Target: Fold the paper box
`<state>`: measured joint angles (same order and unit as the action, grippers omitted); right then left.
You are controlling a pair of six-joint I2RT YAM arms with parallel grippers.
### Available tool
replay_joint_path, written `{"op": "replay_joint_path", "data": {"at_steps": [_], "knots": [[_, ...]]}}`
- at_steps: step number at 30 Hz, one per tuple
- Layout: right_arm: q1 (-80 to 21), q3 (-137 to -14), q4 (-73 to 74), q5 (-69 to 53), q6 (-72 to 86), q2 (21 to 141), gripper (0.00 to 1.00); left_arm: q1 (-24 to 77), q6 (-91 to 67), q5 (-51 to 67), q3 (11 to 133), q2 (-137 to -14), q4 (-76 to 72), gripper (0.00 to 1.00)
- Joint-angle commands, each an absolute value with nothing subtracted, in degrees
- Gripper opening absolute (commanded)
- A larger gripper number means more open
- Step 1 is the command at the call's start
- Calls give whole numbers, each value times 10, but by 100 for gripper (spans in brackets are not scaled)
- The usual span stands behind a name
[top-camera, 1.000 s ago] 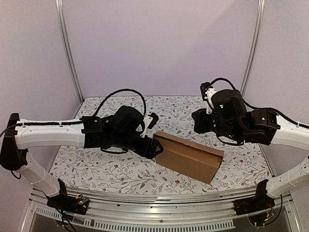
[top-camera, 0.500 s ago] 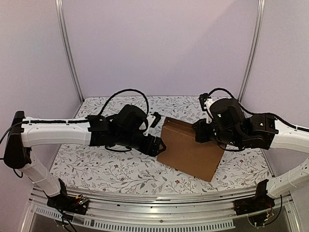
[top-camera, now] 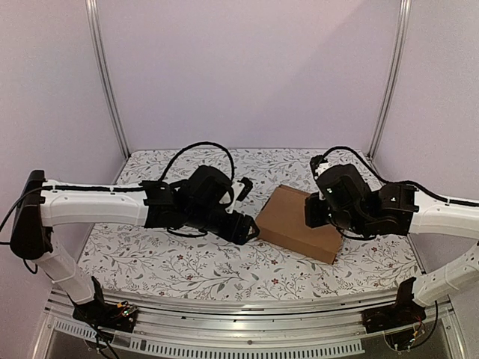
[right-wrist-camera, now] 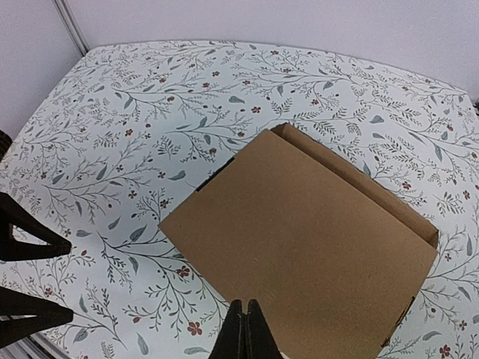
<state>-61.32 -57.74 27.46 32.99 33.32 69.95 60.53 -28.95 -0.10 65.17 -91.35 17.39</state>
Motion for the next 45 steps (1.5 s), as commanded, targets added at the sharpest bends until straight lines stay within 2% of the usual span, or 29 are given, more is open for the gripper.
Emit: {"op": "replay_joint_path", "data": {"at_steps": [1,7,12,17,23,27,29,37,40,45], "knots": [[-599,-551,272,345,335,710,1,597,-279,2,648,-918,173,71],[-556,-520,272,322,326,681,3,588,-273,2,656,-924,182,71],[-462,-491,264,267,311,658,2,584,-286,31,662,-946,178,70],[-310,-507,243,154,272,689,0,584,-332,89,661,-992,157,59],[-213,-586,241,42,223,823,0,583,-378,104,651,-1036,135,25],[-182,-618,233,33,206,900,0,580,-390,105,657,-1062,123,9],[-174,-632,234,35,195,928,0,579,-392,102,659,-1069,117,4],[-159,-655,256,10,154,1011,0,568,-395,98,656,-1081,118,0],[-163,-623,246,-31,157,1004,0,553,-401,99,639,-1072,112,0],[-208,-586,254,-25,172,956,0,517,-408,116,609,-1049,96,0]]}}
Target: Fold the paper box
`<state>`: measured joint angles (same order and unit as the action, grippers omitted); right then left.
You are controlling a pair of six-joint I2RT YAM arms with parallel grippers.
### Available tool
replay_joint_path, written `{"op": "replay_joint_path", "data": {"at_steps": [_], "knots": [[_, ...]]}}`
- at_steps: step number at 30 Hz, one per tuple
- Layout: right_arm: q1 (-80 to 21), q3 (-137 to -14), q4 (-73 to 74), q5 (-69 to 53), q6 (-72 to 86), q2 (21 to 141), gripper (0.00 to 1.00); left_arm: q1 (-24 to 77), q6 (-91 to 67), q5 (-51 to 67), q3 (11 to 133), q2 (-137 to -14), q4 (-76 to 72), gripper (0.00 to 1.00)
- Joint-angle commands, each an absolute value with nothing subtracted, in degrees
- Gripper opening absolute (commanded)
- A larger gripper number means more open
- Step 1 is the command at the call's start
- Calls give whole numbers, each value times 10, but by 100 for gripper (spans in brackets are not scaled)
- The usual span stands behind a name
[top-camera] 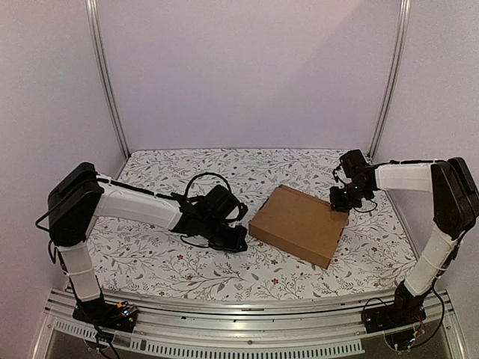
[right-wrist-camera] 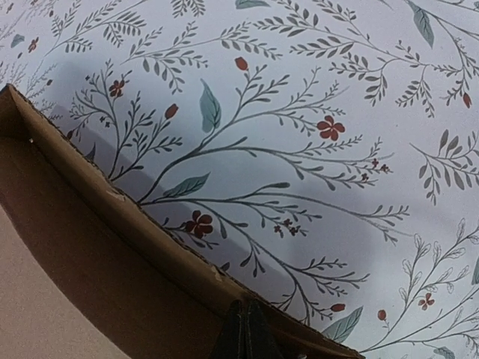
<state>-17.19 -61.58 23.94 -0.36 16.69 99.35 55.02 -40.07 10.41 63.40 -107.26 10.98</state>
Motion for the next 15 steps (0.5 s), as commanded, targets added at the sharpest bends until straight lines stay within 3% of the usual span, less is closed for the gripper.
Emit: {"op": "replay_joint_path", "data": {"at_steps": [1,15], "knots": [[-218,-578,254,-25,180,946,0,513,-405,115,605,-1044,97,0],[-489,-550,215,19,357,898,0,403,-342,98,580,-957,165,0]]}}
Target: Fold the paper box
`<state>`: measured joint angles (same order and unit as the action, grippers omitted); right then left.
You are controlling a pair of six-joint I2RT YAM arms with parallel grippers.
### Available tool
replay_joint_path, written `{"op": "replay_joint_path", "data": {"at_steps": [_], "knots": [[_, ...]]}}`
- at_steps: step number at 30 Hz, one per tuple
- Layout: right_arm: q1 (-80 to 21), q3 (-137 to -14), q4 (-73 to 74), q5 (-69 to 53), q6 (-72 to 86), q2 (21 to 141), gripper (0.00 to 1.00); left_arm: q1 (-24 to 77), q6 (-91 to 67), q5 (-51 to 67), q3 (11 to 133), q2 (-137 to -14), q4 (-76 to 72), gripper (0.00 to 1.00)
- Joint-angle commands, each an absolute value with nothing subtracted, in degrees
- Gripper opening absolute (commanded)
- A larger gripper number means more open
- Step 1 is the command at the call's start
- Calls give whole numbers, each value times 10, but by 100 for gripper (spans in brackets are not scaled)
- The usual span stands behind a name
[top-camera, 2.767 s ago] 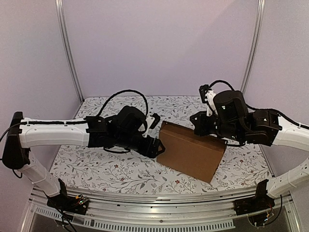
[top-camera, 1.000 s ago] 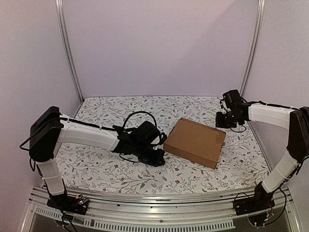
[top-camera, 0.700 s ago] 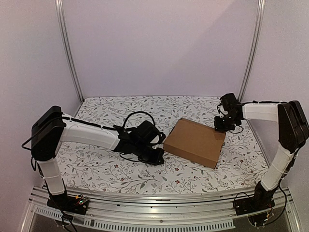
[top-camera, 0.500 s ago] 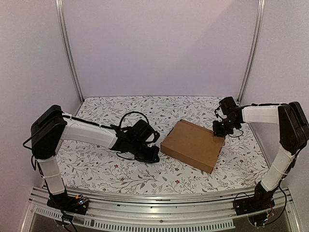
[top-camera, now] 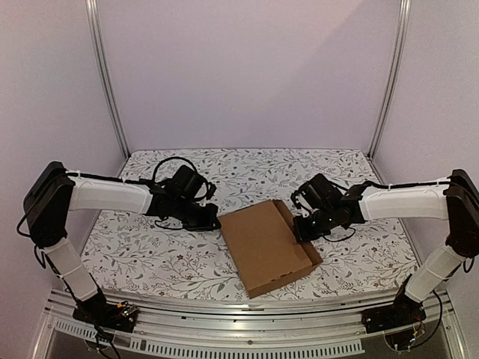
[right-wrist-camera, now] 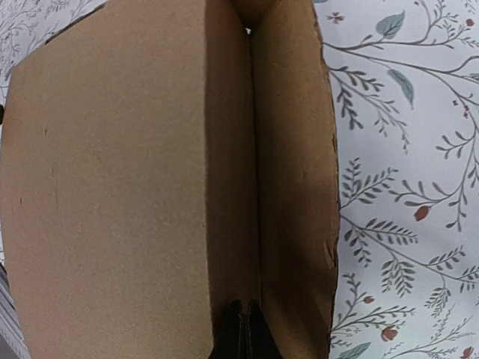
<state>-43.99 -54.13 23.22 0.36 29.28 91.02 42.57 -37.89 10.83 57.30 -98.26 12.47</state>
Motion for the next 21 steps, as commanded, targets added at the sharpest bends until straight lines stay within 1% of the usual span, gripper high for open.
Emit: {"op": "replay_joint_path", "data": {"at_steps": [1,4,6,8,10,14,21], "knots": [[-498,-558,226,33,361,894,0,398,-335,94,587,-950,177,0],[-505,-561,255,89,361,862,0,395,-318,68,613,-932,223,0],[-503,-559,280,139,352,820,0,395,-315,68,627,-921,241,1],[-491,-554,303,164,338,790,0,401,-312,73,644,-915,254,0],[-474,-541,307,165,333,767,0,416,-304,76,672,-920,273,0],[-458,-500,284,162,335,760,0,461,-287,86,734,-959,307,0],[-450,-417,175,103,367,823,0,520,-285,127,782,-1045,298,0]]}}
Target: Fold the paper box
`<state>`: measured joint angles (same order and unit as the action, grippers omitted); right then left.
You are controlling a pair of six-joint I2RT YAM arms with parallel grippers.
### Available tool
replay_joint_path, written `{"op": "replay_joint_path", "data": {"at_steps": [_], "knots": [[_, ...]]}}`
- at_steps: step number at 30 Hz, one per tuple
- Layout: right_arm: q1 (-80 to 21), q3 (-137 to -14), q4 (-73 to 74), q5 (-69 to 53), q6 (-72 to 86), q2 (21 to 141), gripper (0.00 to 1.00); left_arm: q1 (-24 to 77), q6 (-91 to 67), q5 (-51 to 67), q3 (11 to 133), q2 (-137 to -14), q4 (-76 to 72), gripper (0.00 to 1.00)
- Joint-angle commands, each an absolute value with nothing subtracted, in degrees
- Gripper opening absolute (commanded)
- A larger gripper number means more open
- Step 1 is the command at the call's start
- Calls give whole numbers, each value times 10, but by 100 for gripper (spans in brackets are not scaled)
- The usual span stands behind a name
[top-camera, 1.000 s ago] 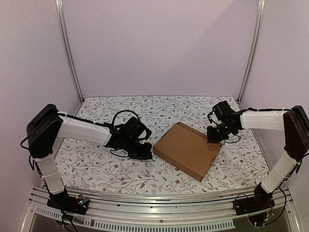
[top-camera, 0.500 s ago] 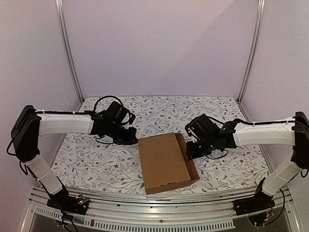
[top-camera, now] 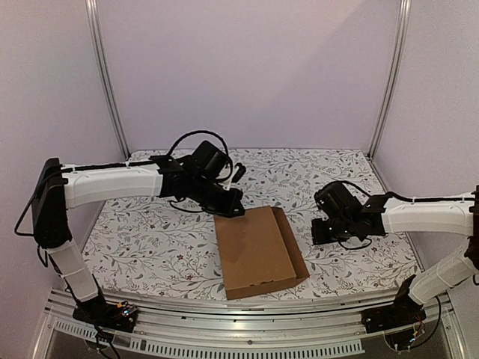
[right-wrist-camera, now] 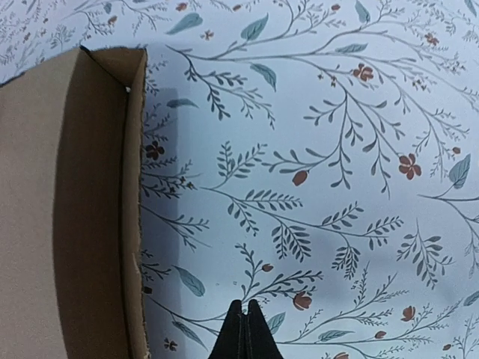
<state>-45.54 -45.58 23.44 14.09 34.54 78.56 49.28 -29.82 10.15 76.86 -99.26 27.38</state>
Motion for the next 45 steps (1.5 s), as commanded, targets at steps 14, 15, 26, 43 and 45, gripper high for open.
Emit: {"op": "replay_joint_path", "data": {"at_steps": [14,15,26,43,45], "knots": [[-466,-399,50,-20,416,929,0,583,-297,119,745,-1117,277,0],[-470,-401,50,-20,418,931,0,589,-296,111,738,-1116,277,0],[-533,-461,82,-17,429,903,0,609,-302,81,682,-1119,264,0],[-615,-548,105,-4,437,959,0,615,-303,88,691,-1116,244,0],[-613,-541,117,26,435,948,0,615,-299,79,688,-1102,245,0]]}}
